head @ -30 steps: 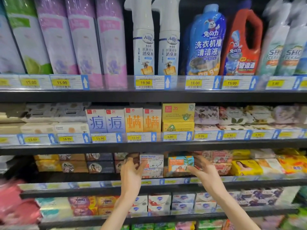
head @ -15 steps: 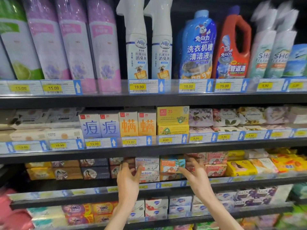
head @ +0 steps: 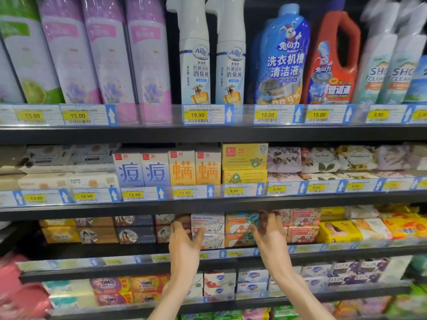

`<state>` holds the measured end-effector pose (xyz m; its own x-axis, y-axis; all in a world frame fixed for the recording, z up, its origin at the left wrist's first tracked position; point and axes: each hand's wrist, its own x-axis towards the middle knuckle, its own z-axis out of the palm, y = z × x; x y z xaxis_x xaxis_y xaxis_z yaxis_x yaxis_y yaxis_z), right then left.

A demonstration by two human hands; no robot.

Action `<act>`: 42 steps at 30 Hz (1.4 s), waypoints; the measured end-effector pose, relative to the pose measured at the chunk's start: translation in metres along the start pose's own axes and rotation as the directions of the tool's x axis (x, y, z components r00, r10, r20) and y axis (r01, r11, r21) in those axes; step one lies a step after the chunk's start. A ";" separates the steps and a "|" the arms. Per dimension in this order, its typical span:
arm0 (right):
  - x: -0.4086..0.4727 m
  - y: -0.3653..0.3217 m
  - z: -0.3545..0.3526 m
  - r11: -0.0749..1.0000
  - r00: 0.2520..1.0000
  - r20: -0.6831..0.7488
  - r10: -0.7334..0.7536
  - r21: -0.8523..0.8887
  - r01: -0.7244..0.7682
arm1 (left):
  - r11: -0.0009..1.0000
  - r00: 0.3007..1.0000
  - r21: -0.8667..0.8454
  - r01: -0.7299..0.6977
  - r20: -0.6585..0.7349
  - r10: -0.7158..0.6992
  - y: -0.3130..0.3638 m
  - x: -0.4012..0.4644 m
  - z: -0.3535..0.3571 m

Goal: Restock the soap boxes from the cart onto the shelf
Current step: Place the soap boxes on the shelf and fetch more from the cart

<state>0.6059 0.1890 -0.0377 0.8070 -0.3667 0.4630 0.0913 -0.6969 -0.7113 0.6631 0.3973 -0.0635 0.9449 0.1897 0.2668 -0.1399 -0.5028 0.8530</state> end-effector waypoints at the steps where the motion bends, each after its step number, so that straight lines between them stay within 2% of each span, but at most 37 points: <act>1: -0.001 0.000 0.001 1.000 1.000 -0.007 0.010 -0.015 -0.010 | 1.000 1.000 0.011 -0.019 -0.010 0.019 -0.001 -0.001 -0.001; 3: -0.008 0.000 0.000 0.996 0.999 -0.052 -0.009 -0.089 0.005 | 0.991 0.989 0.042 -0.126 -0.070 0.129 -0.004 -0.008 -0.005; 5: -0.019 0.002 0.000 0.968 0.986 -0.065 -0.152 -0.211 0.136 | 0.950 0.947 0.106 -0.294 -0.104 0.305 -0.007 -0.021 -0.009; 8: -0.039 0.005 0.007 0.863 0.925 0.130 -0.357 -0.332 0.380 | 0.789 0.819 0.235 -0.567 0.061 0.571 -0.008 -0.041 -0.006; 10: -0.044 0.009 0.016 0.824 0.904 0.213 -0.371 -0.372 0.426 | 0.693 0.743 0.274 -0.667 0.175 0.646 -0.009 -0.046 0.007; 11: -0.044 0.010 0.021 0.812 0.902 0.231 -0.364 -0.396 0.429 | 0.677 0.731 0.278 -0.682 0.216 0.648 -0.008 -0.046 0.013; 15: -0.039 0.009 0.027 0.786 0.905 0.258 -0.337 -0.452 0.422 | 0.684 0.761 0.333 -0.649 0.287 0.582 0.001 -0.043 0.028; 27: -0.032 0.018 0.027 0.742 0.904 0.270 -0.332 -0.517 0.427 | 0.732 0.816 0.365 -0.575 0.315 0.485 -0.001 -0.042 0.026; 31: -0.030 0.017 0.028 0.758 0.911 0.262 -0.318 -0.507 0.410 | 0.730 0.826 0.386 -0.563 0.298 0.479 0.000 -0.043 0.015; 33: -0.033 0.015 0.029 0.783 0.901 0.261 -0.347 -0.448 0.431 | 0.757 0.845 0.375 -0.535 0.251 0.472 -0.001 -0.049 0.003; 38: -0.047 -0.012 0.045 0.770 0.796 0.373 -0.477 -0.259 0.583 | 0.777 0.906 0.478 -0.410 0.115 0.407 -0.029 -0.068 -0.052; 42: -0.065 -0.052 0.082 0.700 0.629 0.478 -0.613 -0.040 0.713 | 0.765 0.946 0.592 -0.256 -0.008 0.323 -0.060 -0.098 -0.126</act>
<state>0.5970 0.2999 -0.0742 0.7305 0.4914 0.4742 0.6160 -0.7739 -0.1469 0.5417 0.5151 -0.0839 0.8467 0.0242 0.5315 -0.1734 -0.9319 0.3187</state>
